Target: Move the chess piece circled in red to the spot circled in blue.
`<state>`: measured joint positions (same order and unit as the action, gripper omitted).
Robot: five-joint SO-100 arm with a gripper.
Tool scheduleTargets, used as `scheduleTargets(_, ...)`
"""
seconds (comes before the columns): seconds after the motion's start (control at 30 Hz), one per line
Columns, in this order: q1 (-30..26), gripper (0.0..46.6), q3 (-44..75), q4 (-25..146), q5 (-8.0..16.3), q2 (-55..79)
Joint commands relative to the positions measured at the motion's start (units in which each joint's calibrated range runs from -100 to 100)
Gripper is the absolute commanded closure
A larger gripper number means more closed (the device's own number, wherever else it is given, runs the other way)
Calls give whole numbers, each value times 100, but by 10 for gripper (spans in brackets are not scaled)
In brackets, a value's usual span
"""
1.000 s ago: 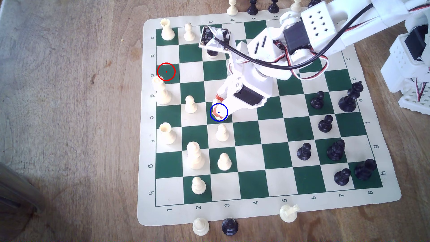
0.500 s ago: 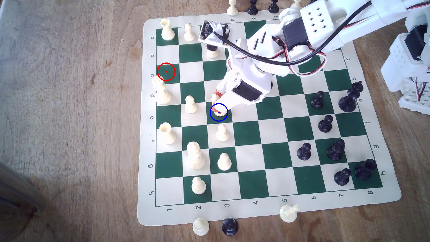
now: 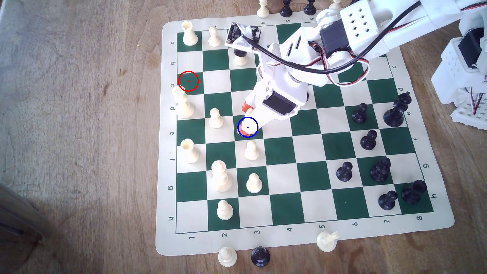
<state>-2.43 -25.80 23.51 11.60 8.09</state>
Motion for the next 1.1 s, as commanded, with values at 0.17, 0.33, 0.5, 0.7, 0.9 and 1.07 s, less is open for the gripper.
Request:
scheduleTargets(0.17, 83, 291, -221, 237, -112, -511)
scheduleTargets(0.33, 44, 294, -557, 385, -122, -876)
scheduleTargets(0.5, -11, 293, -593, 524, -93, -1301)
scheduleTargets(0.7, -144, 294, -185, 770, -107, -1326)
scheduleTargets(0.9, -175, 301, -212, 1392, -117, -1895)
scheduleTargets(1.07, -175, 354, -593, 1564, -151, -2710)
